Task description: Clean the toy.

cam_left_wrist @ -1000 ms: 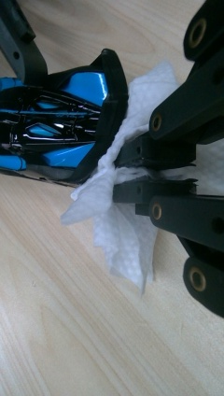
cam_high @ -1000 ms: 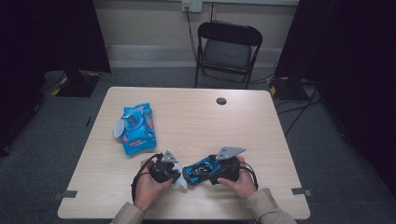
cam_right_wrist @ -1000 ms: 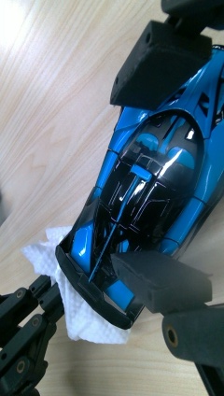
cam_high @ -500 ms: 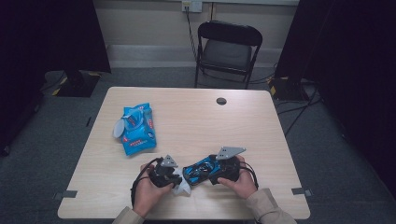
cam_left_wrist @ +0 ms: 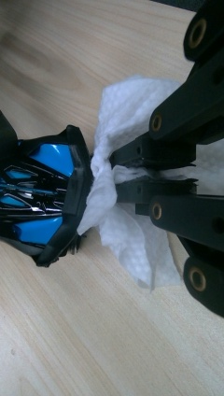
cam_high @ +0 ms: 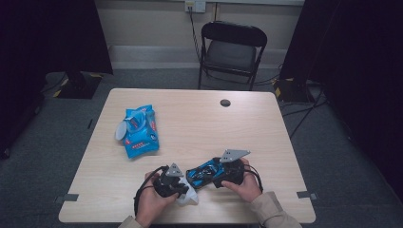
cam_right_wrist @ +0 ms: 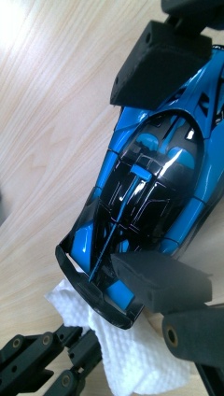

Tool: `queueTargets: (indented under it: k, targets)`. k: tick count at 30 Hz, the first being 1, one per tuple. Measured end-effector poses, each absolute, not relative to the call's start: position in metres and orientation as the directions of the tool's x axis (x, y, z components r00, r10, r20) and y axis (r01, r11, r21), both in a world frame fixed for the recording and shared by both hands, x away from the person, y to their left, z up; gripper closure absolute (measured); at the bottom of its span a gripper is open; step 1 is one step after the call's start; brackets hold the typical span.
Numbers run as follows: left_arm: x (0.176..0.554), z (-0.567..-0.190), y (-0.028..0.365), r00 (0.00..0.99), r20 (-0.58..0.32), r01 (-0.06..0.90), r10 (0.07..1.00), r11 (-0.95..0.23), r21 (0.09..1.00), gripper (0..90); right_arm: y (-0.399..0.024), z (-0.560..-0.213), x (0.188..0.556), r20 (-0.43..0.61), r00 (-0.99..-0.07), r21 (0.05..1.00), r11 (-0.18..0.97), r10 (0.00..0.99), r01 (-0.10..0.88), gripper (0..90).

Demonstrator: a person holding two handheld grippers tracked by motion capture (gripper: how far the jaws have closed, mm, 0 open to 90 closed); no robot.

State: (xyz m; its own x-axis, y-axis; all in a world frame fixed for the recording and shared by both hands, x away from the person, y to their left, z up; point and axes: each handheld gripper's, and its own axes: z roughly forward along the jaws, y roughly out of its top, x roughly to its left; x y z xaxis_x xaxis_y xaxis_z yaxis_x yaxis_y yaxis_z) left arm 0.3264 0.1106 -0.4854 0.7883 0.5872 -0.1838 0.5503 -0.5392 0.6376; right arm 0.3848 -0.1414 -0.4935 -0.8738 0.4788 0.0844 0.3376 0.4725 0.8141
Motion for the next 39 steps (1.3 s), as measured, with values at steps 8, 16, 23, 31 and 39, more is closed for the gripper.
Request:
queueTargets:
  k: [8,16,23,31,39]
  targets:
    - [0.322,-0.486,0.105,0.797,-0.198,0.546,0.570,-0.542,0.639,84.1,-0.141,-0.493,0.385,0.084,-0.874,0.814,0.473,0.479,0.337,19.0]
    - [0.318,-0.485,0.098,0.809,-0.204,0.538,0.551,-0.554,0.636,84.1,-0.141,-0.493,0.385,0.084,-0.874,0.814,0.473,0.479,0.337,19.0]
    - [0.316,-0.485,0.095,0.817,-0.208,0.529,0.538,-0.556,0.641,84.2,-0.141,-0.493,0.385,0.084,-0.874,0.814,0.472,0.479,0.337,19.0]
    - [0.307,-0.482,0.078,0.851,-0.236,0.497,0.470,-0.573,0.651,84.2,-0.141,-0.493,0.385,0.084,-0.873,0.814,0.472,0.480,0.337,19.0]
    - [0.303,-0.462,0.073,0.870,-0.236,0.463,0.434,-0.552,0.693,84.2,-0.141,-0.494,0.384,0.083,-0.873,0.815,0.471,0.480,0.337,19.0]
